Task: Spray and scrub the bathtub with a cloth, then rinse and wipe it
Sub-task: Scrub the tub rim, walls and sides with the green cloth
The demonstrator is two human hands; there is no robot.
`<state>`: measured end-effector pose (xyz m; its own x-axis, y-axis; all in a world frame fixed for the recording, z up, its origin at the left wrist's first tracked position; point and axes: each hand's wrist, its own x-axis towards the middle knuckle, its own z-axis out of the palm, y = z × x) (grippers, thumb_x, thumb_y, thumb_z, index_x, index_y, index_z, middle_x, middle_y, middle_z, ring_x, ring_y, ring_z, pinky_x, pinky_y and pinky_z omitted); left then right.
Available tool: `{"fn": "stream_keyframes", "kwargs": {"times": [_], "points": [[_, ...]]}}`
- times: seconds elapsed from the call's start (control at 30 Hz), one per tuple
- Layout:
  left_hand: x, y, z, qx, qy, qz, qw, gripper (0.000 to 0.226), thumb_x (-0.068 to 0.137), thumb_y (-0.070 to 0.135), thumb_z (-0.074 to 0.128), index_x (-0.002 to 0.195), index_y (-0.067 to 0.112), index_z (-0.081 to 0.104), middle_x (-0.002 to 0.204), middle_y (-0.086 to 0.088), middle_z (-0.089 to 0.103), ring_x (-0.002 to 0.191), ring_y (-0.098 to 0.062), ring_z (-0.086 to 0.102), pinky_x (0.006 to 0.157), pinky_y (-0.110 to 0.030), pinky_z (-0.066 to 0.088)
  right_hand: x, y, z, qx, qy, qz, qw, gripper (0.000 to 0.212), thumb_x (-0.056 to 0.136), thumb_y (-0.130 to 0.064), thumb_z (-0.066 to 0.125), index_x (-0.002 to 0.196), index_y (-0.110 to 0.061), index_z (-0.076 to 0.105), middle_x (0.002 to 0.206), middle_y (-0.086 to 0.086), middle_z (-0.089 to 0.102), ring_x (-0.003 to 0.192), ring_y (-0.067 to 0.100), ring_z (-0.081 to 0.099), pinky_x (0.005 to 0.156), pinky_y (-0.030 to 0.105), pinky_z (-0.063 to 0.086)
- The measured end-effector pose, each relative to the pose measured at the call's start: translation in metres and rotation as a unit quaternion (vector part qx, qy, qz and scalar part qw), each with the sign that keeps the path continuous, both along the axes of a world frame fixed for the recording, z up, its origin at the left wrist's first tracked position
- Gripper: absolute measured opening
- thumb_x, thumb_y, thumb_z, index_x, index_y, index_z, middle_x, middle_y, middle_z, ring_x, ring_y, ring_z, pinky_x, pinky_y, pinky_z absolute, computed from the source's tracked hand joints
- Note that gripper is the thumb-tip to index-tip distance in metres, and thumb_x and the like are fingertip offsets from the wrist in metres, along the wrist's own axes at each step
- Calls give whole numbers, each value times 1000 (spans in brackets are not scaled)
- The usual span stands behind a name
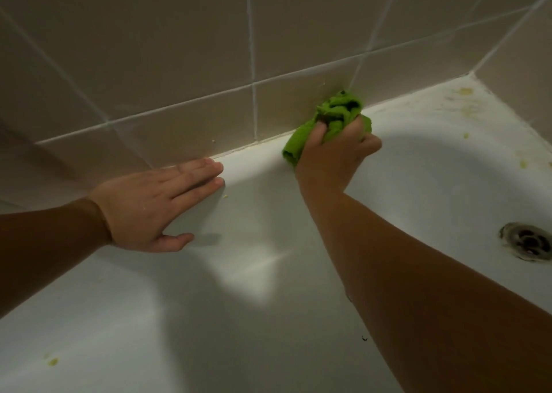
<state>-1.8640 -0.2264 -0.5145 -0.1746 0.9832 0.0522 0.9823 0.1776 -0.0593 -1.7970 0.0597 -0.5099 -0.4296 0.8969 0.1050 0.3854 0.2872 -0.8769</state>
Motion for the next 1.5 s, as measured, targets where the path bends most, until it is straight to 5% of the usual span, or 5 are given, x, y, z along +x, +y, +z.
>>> {"fn": "stream_keyframes", "kwargs": {"times": [0.47,0.63,0.83,1.17,1.5], "points": [[-1,50,2,3,-1,3,1000,94,90,52,61,161,1,26,165,-22,27,152,-35,32,120,-43,31,-4,42,12,6,-79,23,997,33,95,-24,60,120,-5,51,125,16,41,102,28,48,99,33,40],[-1,62,-1,5,-17,9,1000,94,90,52,60,162,3,24,168,-20,24,153,-35,30,119,-45,33,7,6,1,110,-152,115,976,39,100,-41,54,122,-11,44,122,10,43,86,7,9,85,13,18],[-1,77,2,6,-9,12,1000,95,89,52,62,161,2,26,166,-21,27,152,-35,33,119,-42,32,6,75,21,43,-142,112,983,37,95,-33,62,120,-12,46,114,1,32,92,18,43,82,34,46],[0,96,2,-11,-6,25,1000,100,87,56,64,162,2,23,167,-21,25,153,-34,31,122,-39,27,11,42,9,89,-147,153,973,38,100,-35,57,125,-8,46,123,12,42,90,10,25,79,19,33],[0,101,2,-5,-14,25,1000,98,89,58,60,161,2,24,167,-20,26,153,-32,30,125,-32,19,-10,76,19,-20,-123,1,992,46,101,-28,57,136,-4,39,135,16,36,112,36,56,92,39,47]]}}
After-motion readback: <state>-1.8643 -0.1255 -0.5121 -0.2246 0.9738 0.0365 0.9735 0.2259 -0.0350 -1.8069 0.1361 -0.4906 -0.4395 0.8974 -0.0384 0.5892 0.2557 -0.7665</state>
